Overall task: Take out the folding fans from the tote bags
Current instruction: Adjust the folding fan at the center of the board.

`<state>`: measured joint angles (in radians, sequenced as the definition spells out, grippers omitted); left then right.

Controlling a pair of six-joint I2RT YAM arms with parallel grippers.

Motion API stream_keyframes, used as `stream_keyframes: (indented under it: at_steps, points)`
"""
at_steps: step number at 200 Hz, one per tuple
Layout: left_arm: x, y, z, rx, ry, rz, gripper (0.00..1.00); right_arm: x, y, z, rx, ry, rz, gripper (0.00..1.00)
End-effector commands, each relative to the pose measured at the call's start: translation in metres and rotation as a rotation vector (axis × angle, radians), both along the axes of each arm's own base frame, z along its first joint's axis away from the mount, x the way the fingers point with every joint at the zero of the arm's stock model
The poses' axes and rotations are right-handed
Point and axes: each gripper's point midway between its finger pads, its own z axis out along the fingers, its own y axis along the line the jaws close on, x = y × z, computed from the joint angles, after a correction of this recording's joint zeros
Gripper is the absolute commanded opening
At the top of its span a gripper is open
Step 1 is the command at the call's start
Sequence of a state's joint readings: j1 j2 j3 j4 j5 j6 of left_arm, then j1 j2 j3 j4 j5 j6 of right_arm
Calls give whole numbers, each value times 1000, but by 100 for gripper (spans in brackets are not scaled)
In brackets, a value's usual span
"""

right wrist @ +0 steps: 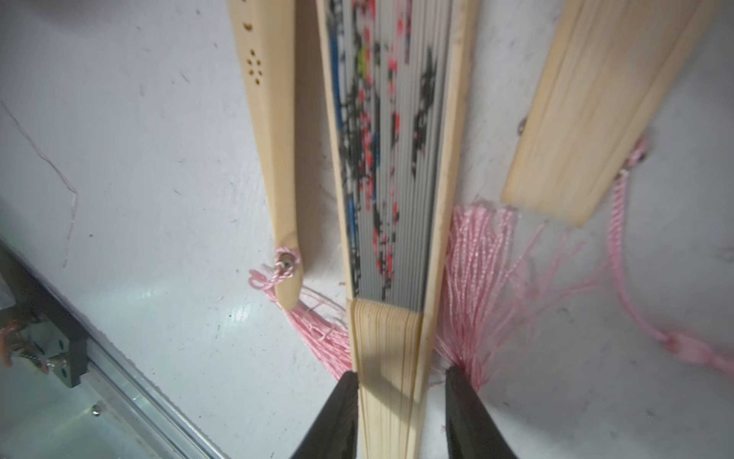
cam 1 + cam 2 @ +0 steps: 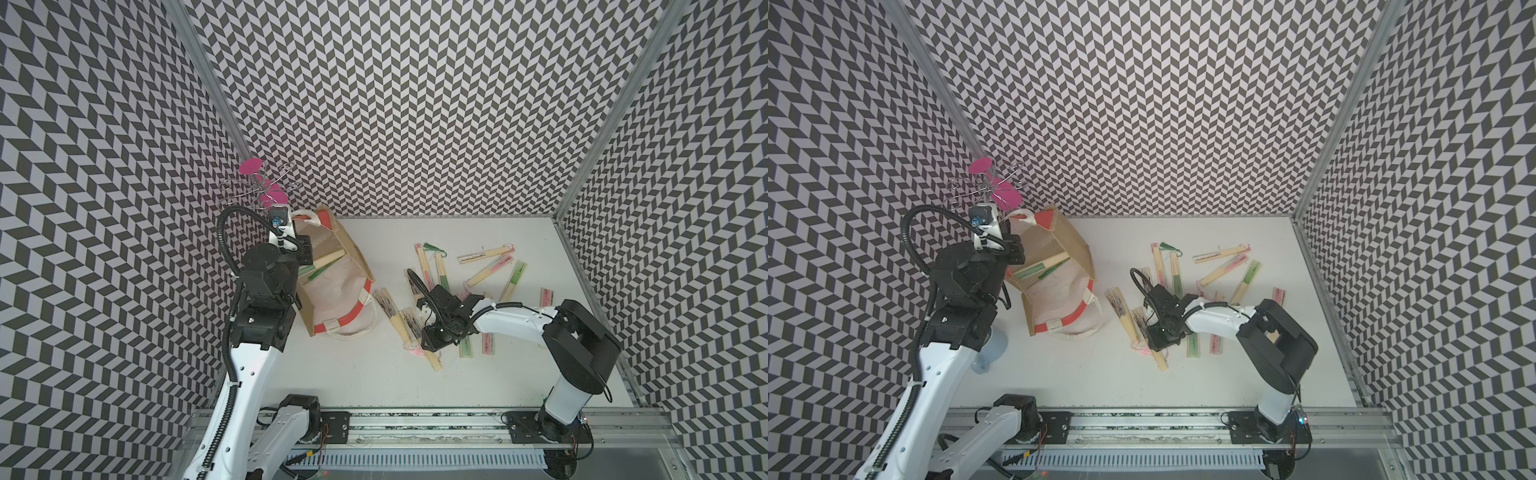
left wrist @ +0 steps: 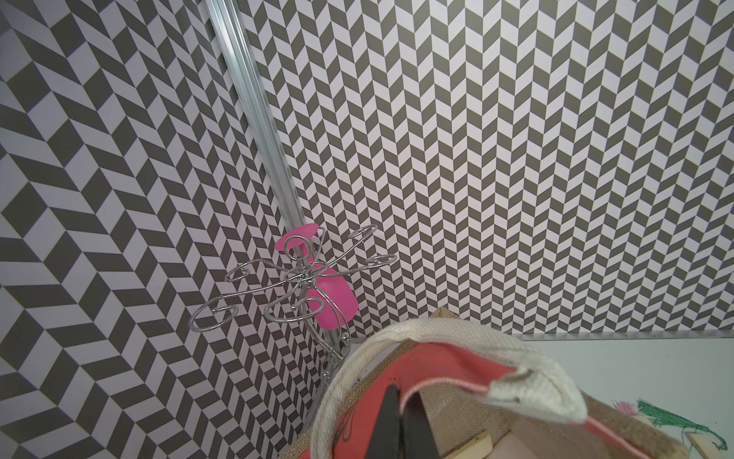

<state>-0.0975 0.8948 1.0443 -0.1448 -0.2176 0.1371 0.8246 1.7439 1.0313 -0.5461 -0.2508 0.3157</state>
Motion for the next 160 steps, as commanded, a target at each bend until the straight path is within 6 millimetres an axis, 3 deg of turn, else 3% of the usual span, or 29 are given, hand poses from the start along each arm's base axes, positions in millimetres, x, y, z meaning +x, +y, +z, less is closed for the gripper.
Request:
stream_keyframes:
  at_steps: [1, 25, 53, 76, 101, 115, 133, 160]
  points:
    - [-12, -3, 42, -11, -115, -28, 0, 16, 1, 20, -27, -73, -27, 39]
    - [-13, -8, 45, -6, -122, -55, 0, 29, 9, 64, 46, -159, -54, 39]
    - [-13, -11, 46, -10, -126, -74, 0, 32, 37, 150, 255, -321, -30, 34]
    - [-12, -13, 46, -19, -128, -82, 0, 19, 65, 221, 426, -506, 10, 28]
    - [-7, -15, 43, -21, -112, -95, 0, -8, 92, 282, 558, -732, 71, 28]
    - [-2, -17, 39, -27, -84, -105, 0, -24, 106, 302, 611, -828, 111, 28]
    - [3, -20, 35, -35, -61, -117, 0, -36, 126, 314, 636, -879, 161, 29]
    - [4, -25, 29, -53, -46, -148, 0, -34, 159, 294, 607, -851, 201, 27]
